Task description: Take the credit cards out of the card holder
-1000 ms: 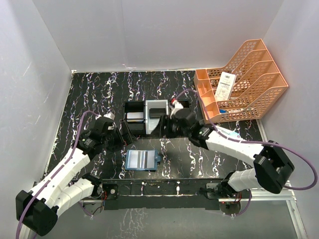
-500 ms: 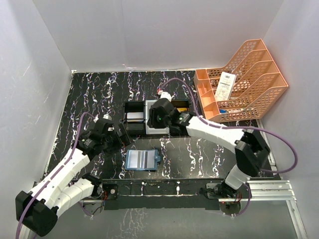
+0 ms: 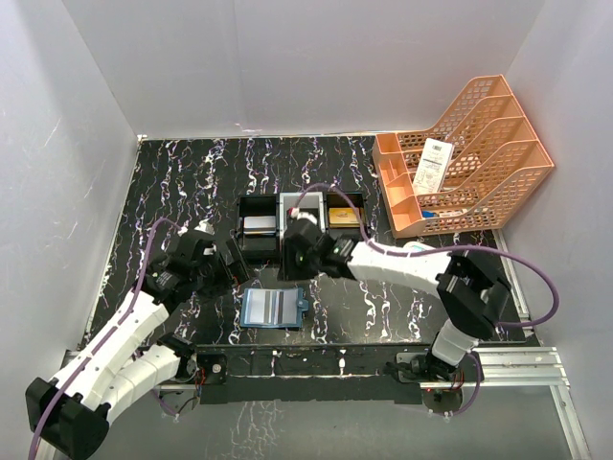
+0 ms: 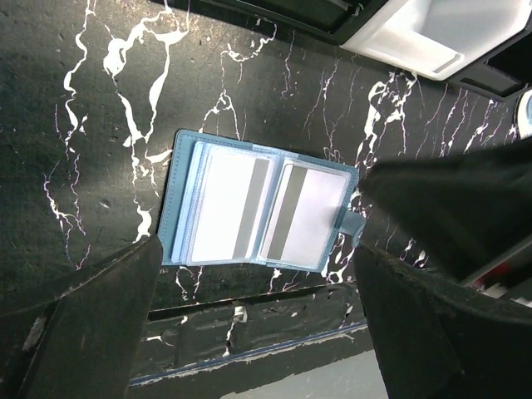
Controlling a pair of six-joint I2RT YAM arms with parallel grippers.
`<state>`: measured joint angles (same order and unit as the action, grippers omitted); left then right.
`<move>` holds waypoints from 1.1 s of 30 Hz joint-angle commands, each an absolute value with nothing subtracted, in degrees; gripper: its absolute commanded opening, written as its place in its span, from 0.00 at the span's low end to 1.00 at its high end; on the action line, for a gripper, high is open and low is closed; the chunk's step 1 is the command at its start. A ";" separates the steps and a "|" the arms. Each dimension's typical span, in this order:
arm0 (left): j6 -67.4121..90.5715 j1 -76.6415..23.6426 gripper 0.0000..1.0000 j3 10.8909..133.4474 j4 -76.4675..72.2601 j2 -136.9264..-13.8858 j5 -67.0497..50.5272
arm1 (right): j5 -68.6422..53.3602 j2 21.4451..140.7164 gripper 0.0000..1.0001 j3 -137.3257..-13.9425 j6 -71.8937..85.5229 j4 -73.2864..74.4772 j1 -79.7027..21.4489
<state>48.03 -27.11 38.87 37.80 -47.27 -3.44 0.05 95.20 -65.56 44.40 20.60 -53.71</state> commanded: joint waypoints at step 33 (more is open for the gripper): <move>46.78 -38.02 0.49 33.41 21.89 -65.15 -10.23 | 2.82 90.72 0.11 -39.08 59.04 2.17 -63.19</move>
